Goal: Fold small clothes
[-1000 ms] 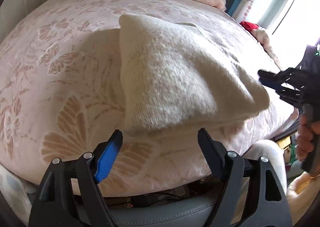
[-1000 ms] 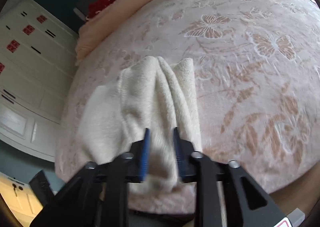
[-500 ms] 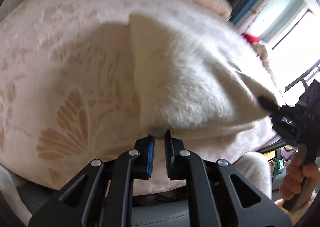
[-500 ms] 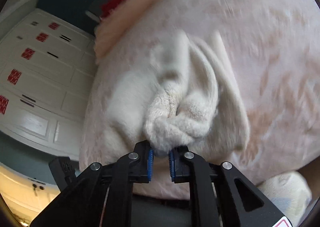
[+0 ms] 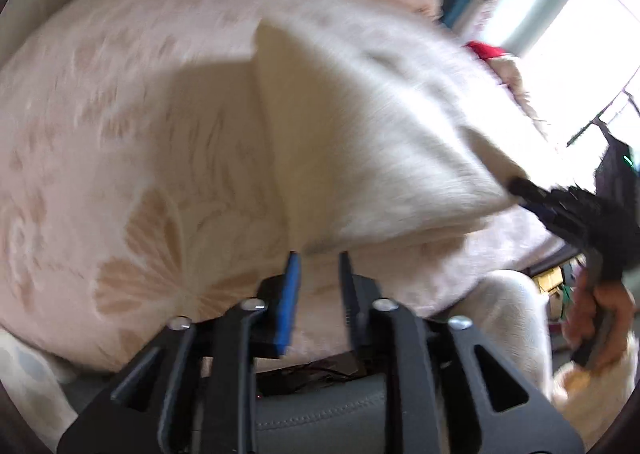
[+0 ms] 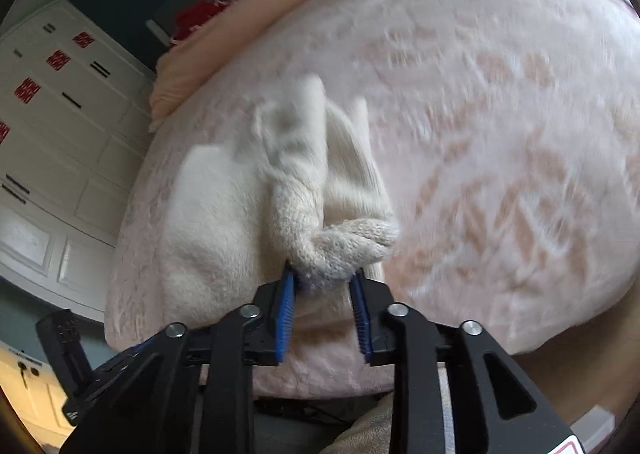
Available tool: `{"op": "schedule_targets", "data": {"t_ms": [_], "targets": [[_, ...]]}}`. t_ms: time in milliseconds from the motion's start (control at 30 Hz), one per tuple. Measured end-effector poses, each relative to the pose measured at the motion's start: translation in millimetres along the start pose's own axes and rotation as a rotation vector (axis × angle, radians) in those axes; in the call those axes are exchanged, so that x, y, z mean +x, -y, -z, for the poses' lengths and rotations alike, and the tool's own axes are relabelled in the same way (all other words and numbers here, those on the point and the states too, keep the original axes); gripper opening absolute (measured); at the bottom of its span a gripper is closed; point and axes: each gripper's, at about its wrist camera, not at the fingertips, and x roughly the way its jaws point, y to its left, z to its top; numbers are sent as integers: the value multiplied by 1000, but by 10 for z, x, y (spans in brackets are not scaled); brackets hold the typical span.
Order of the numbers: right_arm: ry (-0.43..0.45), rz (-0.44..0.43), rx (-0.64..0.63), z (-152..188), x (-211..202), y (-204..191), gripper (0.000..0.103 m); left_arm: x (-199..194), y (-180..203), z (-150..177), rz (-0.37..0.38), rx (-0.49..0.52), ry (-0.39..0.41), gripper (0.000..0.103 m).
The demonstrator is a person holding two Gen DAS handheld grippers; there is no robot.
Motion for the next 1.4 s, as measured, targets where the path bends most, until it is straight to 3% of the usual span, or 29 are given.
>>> {"op": "schedule_targets", "data": {"t_ms": [67, 133, 233, 333, 400, 433, 500, 533, 567, 667, 733, 767, 800, 833, 933, 1000, 1033, 1200, 1233, 1300, 1333, 1400], "targets": [[58, 19, -48, -164, -159, -150, 49, -208, 100, -101, 12, 20, 63, 52], [105, 36, -100, -326, -195, -259, 56, -329, 219, -317, 17, 38, 126, 55], [116, 19, -120, -670, -4, -312, 56, -226, 346, -659, 12, 11, 171, 56], [31, -29, -94, -914, 470, -283, 56, 121, 369, -880, 9, -49, 123, 55], [-60, -2, -83, -983, 882, -260, 56, 357, 325, -936, 8, -104, 75, 55], [-90, 14, -87, -973, 999, -261, 55, 472, 270, -957, 3, -138, 55, 55], [-108, -20, -95, -958, 1091, -255, 14, 577, 236, -939, -17, -162, 39, 55], [-84, -60, -91, -974, 1016, -269, 9, 567, 239, -927, -32, -156, 47, 55], [-25, -115, -71, -996, 830, -272, 9, 560, 260, -928, -46, -133, 53, 55], [101, -133, -58, -1016, 453, -209, 7, 604, 327, -917, -81, -66, 40, 55], [69, -50, -69, -983, 614, -86, 5, 663, 360, -906, -106, -42, 41, 57], [-18, 73, -104, -938, 904, -7, 5, 688, 382, -897, -119, -32, 45, 59], [-83, 108, -110, -882, 1117, 65, 5, 716, 383, -894, -123, -24, 46, 59], [-80, 87, -84, -851, 1144, 124, 5, 741, 409, -891, -131, -12, 41, 60], [27, 41, -48, -890, 721, 25, 15, 678, 475, -881, -156, 23, 48, 62], [92, 3, -69, -844, 405, -86, 38, 627, 483, -870, -156, 28, 41, 62], [93, -1, -82, -818, 335, -130, 60, 611, 481, -860, -155, 20, 33, 62], [-2, 61, -155, -445, 344, -200, 63, 605, 503, -805, -189, 16, 26, 62], [-35, 43, -142, -364, 423, -179, 61, 602, 512, -792, -196, 16, 24, 62], [-67, 32, -128, -247, 491, -198, 46, 588, 532, -768, -211, 18, 22, 62], [-79, 39, -130, -211, 535, -202, 26, 585, 530, -764, -216, 20, 20, 62], [-83, 37, -117, -192, 552, -204, 19, 569, 539, -751, -224, 21, 16, 62]]}}
